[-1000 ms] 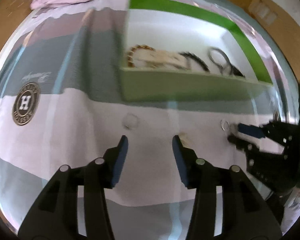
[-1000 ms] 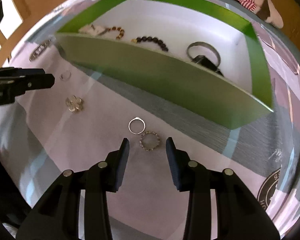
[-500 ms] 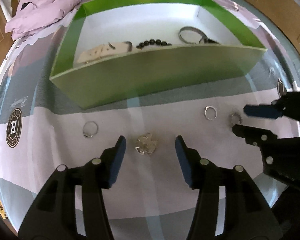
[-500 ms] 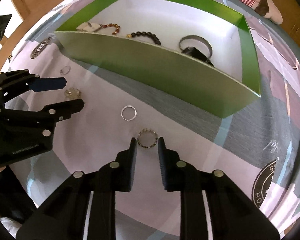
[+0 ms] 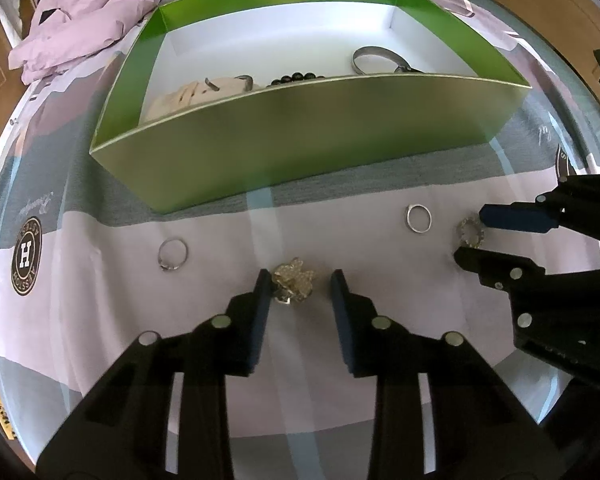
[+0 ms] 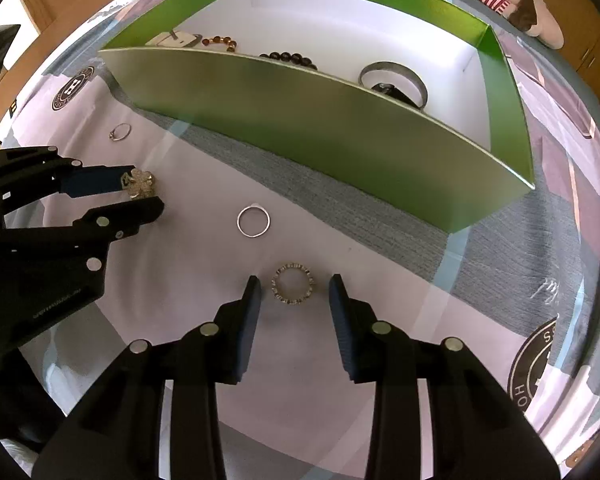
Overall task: Organize jewelry
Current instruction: 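Lower the left tool onto the silver flower brooch while the right tool reaches the beaded ring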
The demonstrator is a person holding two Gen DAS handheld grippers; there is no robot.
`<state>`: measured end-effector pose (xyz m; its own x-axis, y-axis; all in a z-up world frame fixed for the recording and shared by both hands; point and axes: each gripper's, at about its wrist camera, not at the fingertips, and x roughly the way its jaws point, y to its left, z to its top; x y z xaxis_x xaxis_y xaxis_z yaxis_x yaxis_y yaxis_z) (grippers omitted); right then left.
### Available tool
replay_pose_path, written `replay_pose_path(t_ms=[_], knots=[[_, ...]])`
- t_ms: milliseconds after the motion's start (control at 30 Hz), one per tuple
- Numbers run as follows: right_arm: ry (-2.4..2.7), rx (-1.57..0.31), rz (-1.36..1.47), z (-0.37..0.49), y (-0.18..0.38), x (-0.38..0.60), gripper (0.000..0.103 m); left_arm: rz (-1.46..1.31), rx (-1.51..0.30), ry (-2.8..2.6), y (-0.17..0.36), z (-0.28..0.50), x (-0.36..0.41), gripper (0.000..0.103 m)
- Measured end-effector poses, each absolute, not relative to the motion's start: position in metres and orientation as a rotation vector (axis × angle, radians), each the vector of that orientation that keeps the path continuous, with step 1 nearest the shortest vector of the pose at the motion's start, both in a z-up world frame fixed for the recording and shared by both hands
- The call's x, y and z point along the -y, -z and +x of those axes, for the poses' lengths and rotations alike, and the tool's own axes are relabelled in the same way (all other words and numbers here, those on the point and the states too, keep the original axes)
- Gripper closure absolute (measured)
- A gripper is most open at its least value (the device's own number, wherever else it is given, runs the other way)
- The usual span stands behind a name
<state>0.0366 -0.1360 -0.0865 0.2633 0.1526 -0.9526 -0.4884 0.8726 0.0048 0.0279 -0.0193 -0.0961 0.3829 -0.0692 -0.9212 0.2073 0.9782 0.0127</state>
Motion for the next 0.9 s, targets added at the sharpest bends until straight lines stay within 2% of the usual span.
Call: replay_pose_path(t_ms=[267, 467, 533, 900], knots=[[-0.442, -1.231, -0.319, 0.037, 0.087, 0.136, 0.067, 0.147, -1.165, 0.179, 0.096, 0.026, 0.023, 0.071], [-0.435, -1.228, -0.323, 0.036, 0.088, 0.137, 0.063, 0.151, -1.162, 0.175, 0.097, 0.026, 0.023, 0.066], [-0.434, -1.225, -0.32, 0.036, 0.088, 0.137, 0.062, 0.138, -1.159, 0.16, 0.097, 0.024, 0.021, 0.059], [-0.427, -1.19, -0.329, 0.025, 0.091, 0.14, 0.059, 0.118, -1.139, 0.187, 0.094, 0.021, 0.028, 0.053]])
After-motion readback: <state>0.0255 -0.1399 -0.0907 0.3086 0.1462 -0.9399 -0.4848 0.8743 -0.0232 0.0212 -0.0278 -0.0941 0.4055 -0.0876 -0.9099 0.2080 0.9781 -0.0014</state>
